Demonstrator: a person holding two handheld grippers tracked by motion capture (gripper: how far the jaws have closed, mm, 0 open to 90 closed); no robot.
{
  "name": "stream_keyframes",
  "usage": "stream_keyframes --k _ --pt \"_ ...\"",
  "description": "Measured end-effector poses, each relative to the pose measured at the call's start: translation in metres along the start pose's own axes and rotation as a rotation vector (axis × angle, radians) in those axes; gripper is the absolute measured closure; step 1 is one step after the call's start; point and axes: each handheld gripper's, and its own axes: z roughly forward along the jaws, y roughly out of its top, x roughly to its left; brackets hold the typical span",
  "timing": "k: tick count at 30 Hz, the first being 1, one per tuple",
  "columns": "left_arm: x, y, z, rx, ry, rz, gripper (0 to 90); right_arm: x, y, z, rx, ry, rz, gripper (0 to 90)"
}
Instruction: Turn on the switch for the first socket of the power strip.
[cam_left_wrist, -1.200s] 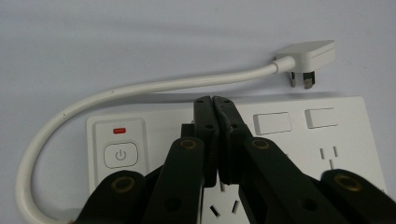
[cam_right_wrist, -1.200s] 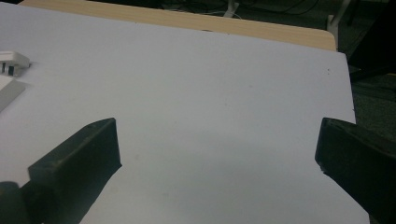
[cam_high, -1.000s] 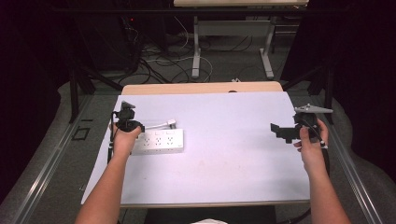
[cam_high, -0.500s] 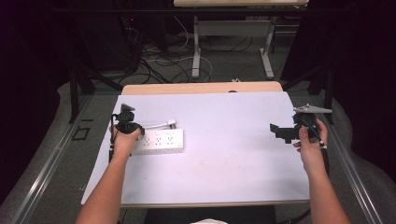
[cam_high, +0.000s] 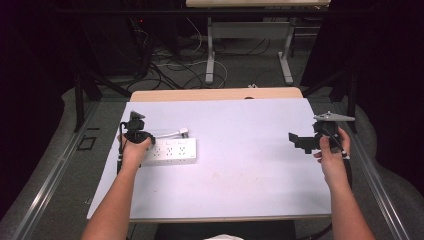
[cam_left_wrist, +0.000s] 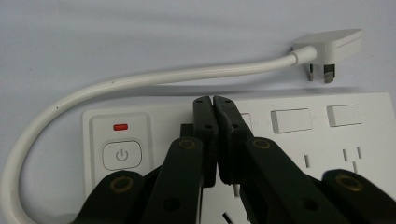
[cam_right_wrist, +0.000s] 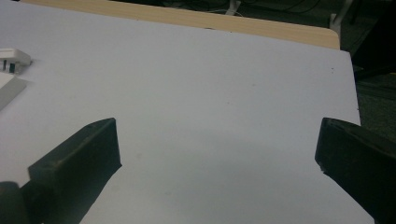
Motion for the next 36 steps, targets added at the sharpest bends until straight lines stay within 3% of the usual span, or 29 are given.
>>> stream_keyframes --k 13,36 --pt "-0.0013 0.0003 -0.0015 0.02 0.007 0.009 88.3 -0.0003 0.0 0.0009 0.004 0.009 -0.006 0.0" --pt "-0.0024 -0.0013 0.0014 0.005 0.03 0.008 90.0 -0.0001 0.0 0.0014 0.005 0.01 -0.011 0.0"
